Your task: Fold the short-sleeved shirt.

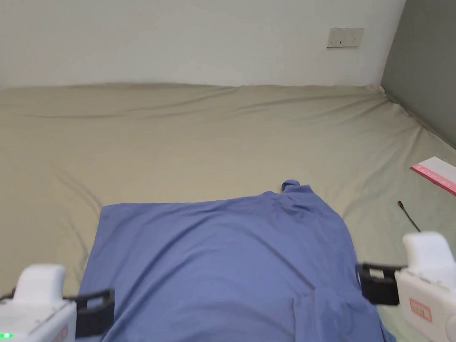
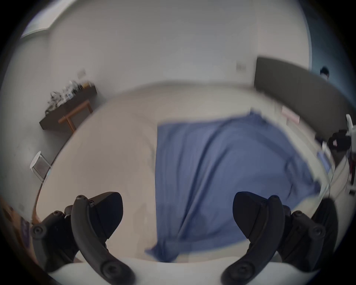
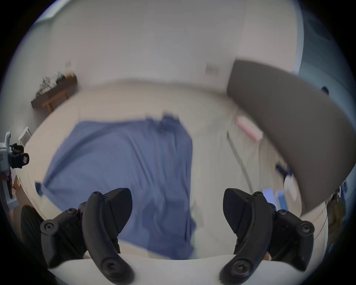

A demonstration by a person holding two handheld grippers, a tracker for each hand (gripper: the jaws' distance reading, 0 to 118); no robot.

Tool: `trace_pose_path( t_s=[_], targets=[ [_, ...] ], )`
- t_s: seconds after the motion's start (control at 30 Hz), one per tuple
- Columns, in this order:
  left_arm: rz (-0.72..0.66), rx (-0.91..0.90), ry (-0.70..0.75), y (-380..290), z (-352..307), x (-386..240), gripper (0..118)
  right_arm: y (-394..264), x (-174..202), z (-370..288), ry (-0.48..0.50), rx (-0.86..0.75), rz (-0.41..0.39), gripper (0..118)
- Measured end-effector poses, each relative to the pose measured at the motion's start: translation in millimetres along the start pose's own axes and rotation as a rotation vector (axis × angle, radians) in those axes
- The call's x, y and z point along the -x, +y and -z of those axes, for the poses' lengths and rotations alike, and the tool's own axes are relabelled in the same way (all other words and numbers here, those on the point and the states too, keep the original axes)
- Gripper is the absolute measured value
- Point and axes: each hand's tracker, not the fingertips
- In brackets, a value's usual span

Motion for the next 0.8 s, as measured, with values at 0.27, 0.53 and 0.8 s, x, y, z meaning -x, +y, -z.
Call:
trace_pose_path(
  t_s=[0.27,0.53,0.8],
  targets=[
    [0.032,-0.507,0.130,102.5,-88.9,-64.4,49,89.4,84.2,-89.5,-0.015,-0.427,-0.101,42],
    [0.062,-0.543,0.105,119.2,-109.0,-92.1,0,89.4,127.7,-103.8,-0.045,-0.535,-0.189,2],
    [0.129,-0.553,0.099,117.3,-110.7,-94.3,0,92.8,124.7,-96.9,-0.050,-0.506,-0.153,2]
  ],
)
